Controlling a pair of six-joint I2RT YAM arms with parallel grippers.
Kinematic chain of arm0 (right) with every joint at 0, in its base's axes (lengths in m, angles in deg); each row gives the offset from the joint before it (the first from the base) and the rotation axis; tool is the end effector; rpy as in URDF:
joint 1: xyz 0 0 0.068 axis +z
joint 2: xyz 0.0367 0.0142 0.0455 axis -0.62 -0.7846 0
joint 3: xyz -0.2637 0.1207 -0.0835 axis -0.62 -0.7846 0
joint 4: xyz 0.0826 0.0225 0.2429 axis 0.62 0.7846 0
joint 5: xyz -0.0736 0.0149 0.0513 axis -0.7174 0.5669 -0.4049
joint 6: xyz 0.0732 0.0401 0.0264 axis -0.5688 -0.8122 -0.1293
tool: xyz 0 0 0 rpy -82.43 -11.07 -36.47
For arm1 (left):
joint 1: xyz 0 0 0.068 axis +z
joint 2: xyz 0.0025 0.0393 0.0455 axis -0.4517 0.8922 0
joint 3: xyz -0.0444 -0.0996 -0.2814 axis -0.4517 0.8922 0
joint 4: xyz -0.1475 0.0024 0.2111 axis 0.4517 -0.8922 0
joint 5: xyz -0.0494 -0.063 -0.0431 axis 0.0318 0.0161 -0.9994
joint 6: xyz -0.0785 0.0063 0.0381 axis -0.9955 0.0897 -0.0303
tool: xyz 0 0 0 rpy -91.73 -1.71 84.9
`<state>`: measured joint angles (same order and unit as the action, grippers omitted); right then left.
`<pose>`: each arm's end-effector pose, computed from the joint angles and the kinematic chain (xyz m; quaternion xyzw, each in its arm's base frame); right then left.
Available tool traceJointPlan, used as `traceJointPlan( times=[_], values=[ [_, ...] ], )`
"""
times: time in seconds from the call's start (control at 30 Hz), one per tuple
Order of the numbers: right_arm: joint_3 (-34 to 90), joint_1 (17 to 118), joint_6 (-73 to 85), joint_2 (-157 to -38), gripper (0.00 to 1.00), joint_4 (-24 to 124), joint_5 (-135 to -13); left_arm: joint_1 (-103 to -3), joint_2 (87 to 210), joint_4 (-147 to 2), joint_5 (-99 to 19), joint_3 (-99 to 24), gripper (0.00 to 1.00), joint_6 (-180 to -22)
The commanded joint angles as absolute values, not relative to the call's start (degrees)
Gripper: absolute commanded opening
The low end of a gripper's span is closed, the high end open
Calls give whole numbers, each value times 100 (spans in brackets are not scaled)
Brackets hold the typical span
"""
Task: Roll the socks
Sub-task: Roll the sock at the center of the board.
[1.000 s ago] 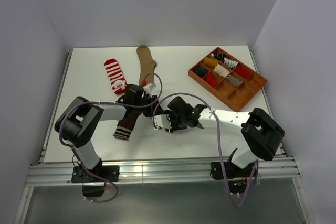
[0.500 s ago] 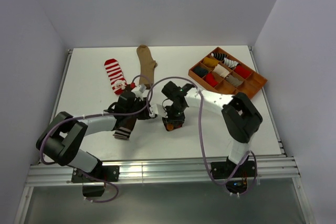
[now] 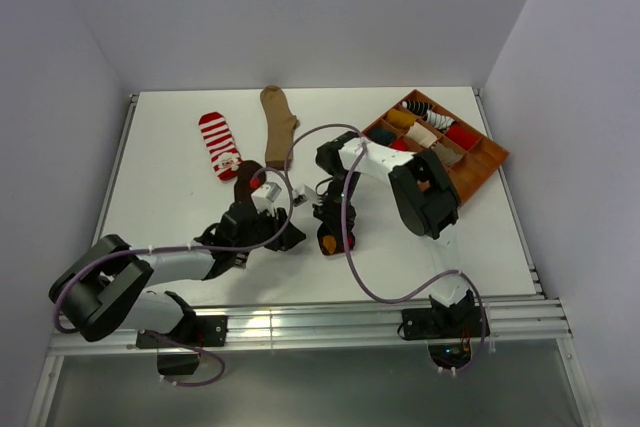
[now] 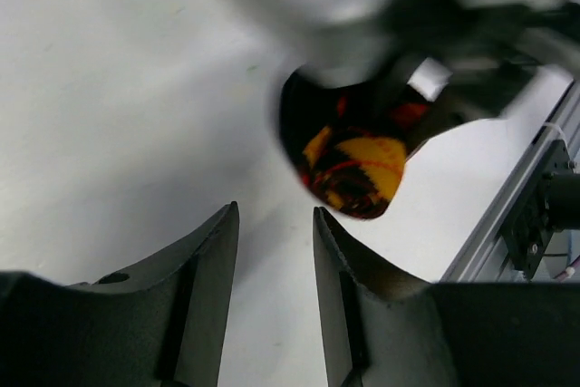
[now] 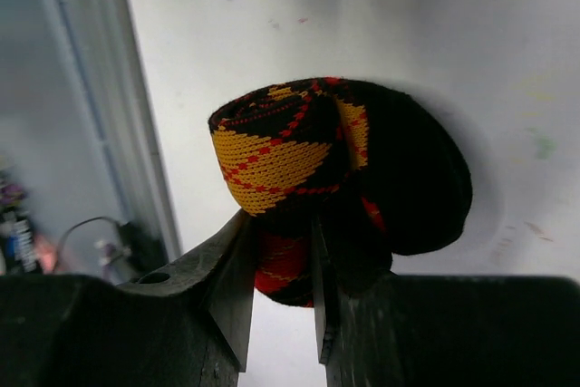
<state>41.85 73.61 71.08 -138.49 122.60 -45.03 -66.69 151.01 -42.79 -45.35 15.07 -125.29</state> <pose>0.2791 0.2547 0.1529 0.6556 -0.6753 -0.3320 0.0622 0.1946 -0.1858 0.1597 0.0899 0.8435 -0.3977 0.3497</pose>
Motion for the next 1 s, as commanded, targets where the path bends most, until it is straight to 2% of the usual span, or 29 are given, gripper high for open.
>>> traceJointPlan(
  times=[0.0,0.23,0.4,0.97],
  values=[
    [4197,7383,7234,-14413,25,12686,-4856,-7096,14849,-3835,-3877,1322,45,-12058],
    [4321,7356,7103,-14616,25,12599,-4803,-7536,15060,-4134,-3603,979,55,-11679],
    [4216,7339,6989,-14590,25,12379,-4838,-7853,15410,-4213,-3945,646,59,-11574],
    [4092,7268,6734,-14572,25,12036,-4873,-8161,16404,-4415,-4657,-41,58,-11380]
  ],
)
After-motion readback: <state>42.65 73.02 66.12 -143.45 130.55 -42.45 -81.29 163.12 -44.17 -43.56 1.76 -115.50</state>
